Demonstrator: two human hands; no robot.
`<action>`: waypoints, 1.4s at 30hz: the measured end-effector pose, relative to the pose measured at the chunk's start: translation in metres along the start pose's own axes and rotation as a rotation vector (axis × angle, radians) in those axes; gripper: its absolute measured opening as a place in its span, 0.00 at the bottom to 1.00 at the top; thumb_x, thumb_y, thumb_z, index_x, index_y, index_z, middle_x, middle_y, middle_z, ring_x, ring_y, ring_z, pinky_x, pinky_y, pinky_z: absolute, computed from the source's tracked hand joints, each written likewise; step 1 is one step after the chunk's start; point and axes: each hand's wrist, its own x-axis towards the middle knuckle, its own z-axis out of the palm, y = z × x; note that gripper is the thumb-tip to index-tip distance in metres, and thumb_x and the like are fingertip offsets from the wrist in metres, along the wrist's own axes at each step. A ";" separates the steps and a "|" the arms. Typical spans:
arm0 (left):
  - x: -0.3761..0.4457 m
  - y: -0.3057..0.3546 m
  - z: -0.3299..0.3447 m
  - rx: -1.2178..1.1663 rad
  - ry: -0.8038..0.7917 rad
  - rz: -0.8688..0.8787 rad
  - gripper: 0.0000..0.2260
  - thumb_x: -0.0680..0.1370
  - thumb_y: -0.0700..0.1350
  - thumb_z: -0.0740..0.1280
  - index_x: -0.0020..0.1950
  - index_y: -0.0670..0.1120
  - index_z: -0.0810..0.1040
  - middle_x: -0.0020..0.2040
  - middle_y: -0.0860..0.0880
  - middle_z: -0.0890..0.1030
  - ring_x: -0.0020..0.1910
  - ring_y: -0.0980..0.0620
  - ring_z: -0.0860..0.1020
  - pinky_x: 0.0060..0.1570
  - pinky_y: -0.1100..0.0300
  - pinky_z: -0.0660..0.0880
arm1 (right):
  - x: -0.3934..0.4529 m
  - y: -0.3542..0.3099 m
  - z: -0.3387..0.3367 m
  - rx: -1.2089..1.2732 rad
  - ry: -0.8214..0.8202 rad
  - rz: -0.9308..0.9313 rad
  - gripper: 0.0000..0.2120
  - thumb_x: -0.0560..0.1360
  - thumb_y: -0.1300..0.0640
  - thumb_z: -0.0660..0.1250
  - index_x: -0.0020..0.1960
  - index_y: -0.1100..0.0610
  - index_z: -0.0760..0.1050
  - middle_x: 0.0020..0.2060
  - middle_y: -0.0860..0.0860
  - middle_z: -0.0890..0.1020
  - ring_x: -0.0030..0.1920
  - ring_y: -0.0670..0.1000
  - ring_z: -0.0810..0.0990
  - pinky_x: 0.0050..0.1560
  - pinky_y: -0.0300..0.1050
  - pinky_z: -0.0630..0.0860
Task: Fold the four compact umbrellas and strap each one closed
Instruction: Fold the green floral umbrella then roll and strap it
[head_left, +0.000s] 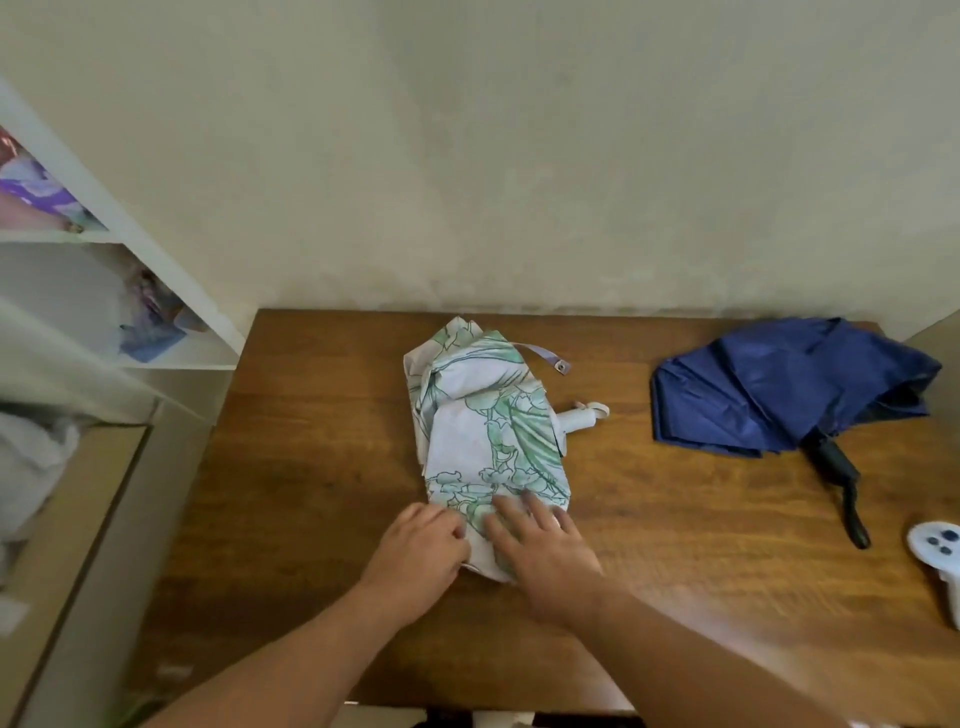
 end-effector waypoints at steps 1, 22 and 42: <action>-0.001 0.000 0.006 0.026 -0.037 0.021 0.03 0.72 0.49 0.78 0.44 0.54 0.87 0.58 0.53 0.83 0.62 0.49 0.80 0.64 0.49 0.77 | 0.005 0.003 0.006 0.019 -0.035 0.014 0.44 0.81 0.40 0.62 0.84 0.47 0.37 0.84 0.49 0.37 0.83 0.60 0.36 0.81 0.68 0.47; 0.020 0.007 0.026 -0.101 -0.321 -0.330 0.40 0.82 0.69 0.58 0.86 0.57 0.43 0.86 0.53 0.48 0.85 0.46 0.43 0.81 0.48 0.33 | -0.006 0.035 0.031 0.045 -0.104 0.138 0.40 0.81 0.30 0.55 0.84 0.40 0.39 0.84 0.50 0.41 0.83 0.56 0.36 0.79 0.71 0.41; -0.024 -0.001 0.016 -0.277 0.250 -0.221 0.09 0.77 0.48 0.70 0.57 0.54 0.79 0.59 0.55 0.74 0.61 0.52 0.73 0.61 0.53 0.75 | -0.039 0.044 0.027 0.446 0.459 0.535 0.21 0.74 0.62 0.65 0.65 0.55 0.81 0.62 0.55 0.81 0.60 0.59 0.77 0.63 0.56 0.77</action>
